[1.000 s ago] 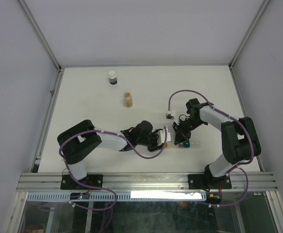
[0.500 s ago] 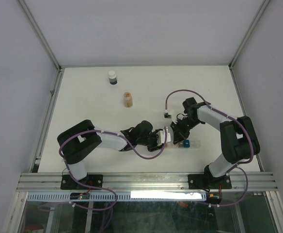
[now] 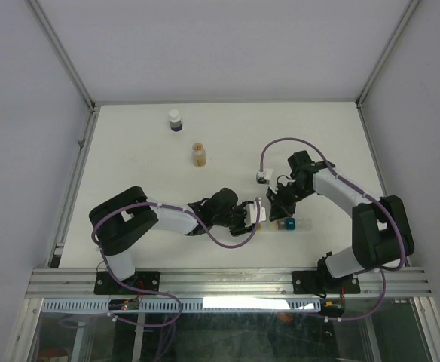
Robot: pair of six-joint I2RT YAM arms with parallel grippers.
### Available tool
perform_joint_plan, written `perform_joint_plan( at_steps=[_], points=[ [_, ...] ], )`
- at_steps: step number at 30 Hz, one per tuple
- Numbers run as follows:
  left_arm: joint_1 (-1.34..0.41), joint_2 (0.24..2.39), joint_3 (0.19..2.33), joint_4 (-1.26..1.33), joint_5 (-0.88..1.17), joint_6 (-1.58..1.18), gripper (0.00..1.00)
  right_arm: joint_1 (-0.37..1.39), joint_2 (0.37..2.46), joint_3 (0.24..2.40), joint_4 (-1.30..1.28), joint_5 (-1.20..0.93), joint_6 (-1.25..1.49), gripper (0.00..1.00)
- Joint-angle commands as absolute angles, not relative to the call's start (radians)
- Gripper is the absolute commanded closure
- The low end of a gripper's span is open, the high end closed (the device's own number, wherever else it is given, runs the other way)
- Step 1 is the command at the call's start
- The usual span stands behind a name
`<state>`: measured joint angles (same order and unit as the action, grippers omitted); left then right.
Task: Sort the pills into containers
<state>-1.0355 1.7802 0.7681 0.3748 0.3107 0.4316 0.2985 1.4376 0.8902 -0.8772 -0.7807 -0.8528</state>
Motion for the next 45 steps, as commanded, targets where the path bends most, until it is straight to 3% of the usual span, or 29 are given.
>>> perform_joint_plan(
  at_steps=[1,6,13,17,23,26,28,31,36,40,45],
  points=[
    [-1.048,1.769,0.767,0.411,0.297,0.454,0.71,0.335,1.579,0.867,-0.802,-0.533,-0.803,1.00],
    [-1.048,1.773,0.763,0.420,0.295,0.460,0.72,0.325,1.580,0.867,-0.787,-0.494,-0.777,1.00],
    [-1.048,1.759,0.766,0.408,0.291,0.469,0.70,0.284,1.472,0.942,-0.994,-0.878,-0.968,1.00],
    [-1.048,1.759,0.772,0.399,0.290,0.468,0.70,0.299,1.421,0.882,-0.886,-0.791,-0.912,1.00],
    [-1.048,1.766,0.782,0.395,0.293,0.467,0.70,0.334,1.605,0.866,-0.772,-0.461,-0.776,1.00],
    [-1.048,1.762,0.788,0.385,0.292,0.474,0.70,0.325,1.582,0.874,-0.778,-0.492,-0.772,1.00],
    [-1.048,1.759,0.791,0.376,0.289,0.478,0.70,0.307,1.521,0.883,-0.816,-0.643,-0.828,0.92],
    [-1.048,1.747,0.801,0.369,0.293,0.475,0.63,0.247,1.449,0.927,-0.961,-0.871,-0.962,0.69],
    [-1.047,1.689,0.820,0.375,0.321,0.399,0.23,0.130,1.262,0.900,-0.932,-0.974,-0.996,0.37],
    [-1.048,1.628,0.834,0.391,0.326,0.304,0.02,0.069,1.119,0.826,-0.841,-0.993,-1.004,0.20],
    [-1.045,1.500,0.813,0.401,0.340,0.146,0.01,0.045,0.979,0.720,-0.811,-1.039,-1.178,0.09]
  ],
)
